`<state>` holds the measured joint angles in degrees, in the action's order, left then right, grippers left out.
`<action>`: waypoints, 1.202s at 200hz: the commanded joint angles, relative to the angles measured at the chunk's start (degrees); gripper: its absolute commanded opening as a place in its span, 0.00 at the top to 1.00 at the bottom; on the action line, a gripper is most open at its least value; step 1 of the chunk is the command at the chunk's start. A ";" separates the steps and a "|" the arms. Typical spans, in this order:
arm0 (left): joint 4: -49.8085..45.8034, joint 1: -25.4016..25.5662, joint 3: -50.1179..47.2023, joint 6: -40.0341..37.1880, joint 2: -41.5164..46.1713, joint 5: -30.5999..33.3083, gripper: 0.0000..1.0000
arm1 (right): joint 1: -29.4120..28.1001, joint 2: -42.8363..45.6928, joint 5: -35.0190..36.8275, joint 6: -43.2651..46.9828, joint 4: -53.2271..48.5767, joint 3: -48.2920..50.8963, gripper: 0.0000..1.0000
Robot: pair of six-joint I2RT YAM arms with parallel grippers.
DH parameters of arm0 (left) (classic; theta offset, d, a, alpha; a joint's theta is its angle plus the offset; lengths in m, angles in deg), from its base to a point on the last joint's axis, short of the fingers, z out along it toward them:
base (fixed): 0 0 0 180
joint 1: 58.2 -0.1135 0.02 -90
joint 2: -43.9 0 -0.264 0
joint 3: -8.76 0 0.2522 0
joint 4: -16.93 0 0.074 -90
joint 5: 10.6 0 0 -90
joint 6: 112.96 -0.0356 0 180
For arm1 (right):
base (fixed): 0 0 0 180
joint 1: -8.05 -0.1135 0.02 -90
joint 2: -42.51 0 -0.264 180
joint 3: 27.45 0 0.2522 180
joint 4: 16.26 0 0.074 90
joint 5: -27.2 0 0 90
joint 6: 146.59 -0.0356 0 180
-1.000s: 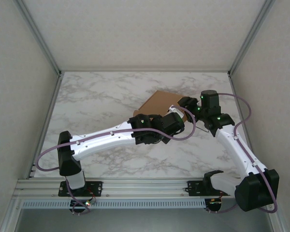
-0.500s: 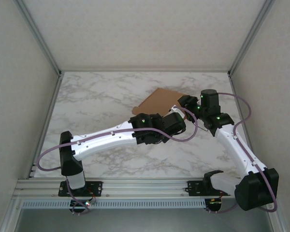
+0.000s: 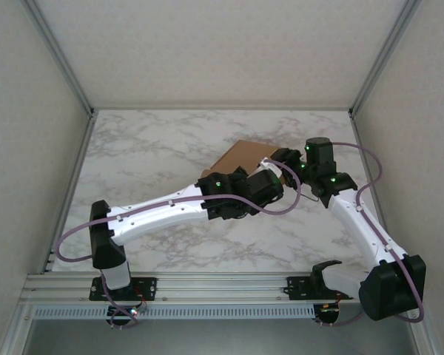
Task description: Fold the paper box
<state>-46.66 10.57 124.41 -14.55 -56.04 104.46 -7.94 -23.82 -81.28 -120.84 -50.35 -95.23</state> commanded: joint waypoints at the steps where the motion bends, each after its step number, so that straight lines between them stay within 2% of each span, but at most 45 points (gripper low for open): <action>1: 8.85 -2.64 -5.13 3.55 10.77 -7.58 0.23 | 2.02 0.31 -4.57 2.55 0.40 -0.65 0.64; 14: 14.78 -7.29 -11.78 7.05 16.84 -14.50 0.23 | 3.49 0.40 -7.61 4.21 1.54 -0.65 0.64; 41: 22.80 -21.93 -26.12 17.05 27.96 -25.31 0.26 | 6.98 0.88 -14.79 7.93 3.33 -1.17 0.68; 63: 25.87 -32.29 -36.22 23.77 33.06 -33.80 0.25 | 9.94 1.26 -21.42 8.70 7.55 -0.30 0.71; 80: 28.00 -37.20 -41.68 26.86 35.16 -41.76 0.24 | 11.19 0.35 -26.64 10.49 10.28 -0.42 0.72; 97: 29.02 -39.42 -45.42 28.31 36.15 -47.38 0.23 | 12.18 -1.42 -31.31 14.22 10.26 -1.72 0.72; 112: 28.99 -40.18 -47.51 28.18 36.84 -49.39 0.23 | 12.56 -3.12 -35.46 18.37 10.14 -2.98 0.71; 139: 27.84 -41.93 -49.56 26.65 38.86 -50.01 0.22 | 12.65 -6.16 -39.92 23.22 10.58 -5.55 0.76; 174: 22.02 -44.75 -49.14 21.56 41.54 -45.19 0.21 | 12.74 -10.08 -43.42 25.75 11.40 -8.50 0.81; 191: 22.09 -46.83 -50.14 20.18 42.93 -47.27 0.20 | 12.79 -11.88 -46.71 24.93 13.67 -9.32 0.81; 223: 24.64 -46.98 -51.64 20.16 43.95 -54.59 0.20 | 12.58 -14.45 -49.58 26.12 13.37 -10.94 0.81; 240: 25.33 -46.90 -51.66 19.79 45.34 -55.47 0.21 | 12.34 -15.51 -49.87 28.10 10.88 -12.09 0.81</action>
<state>-22.35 -36.18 73.38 7.02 -12.77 53.68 4.43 -37.94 -127.03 -96.03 -38.81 -104.12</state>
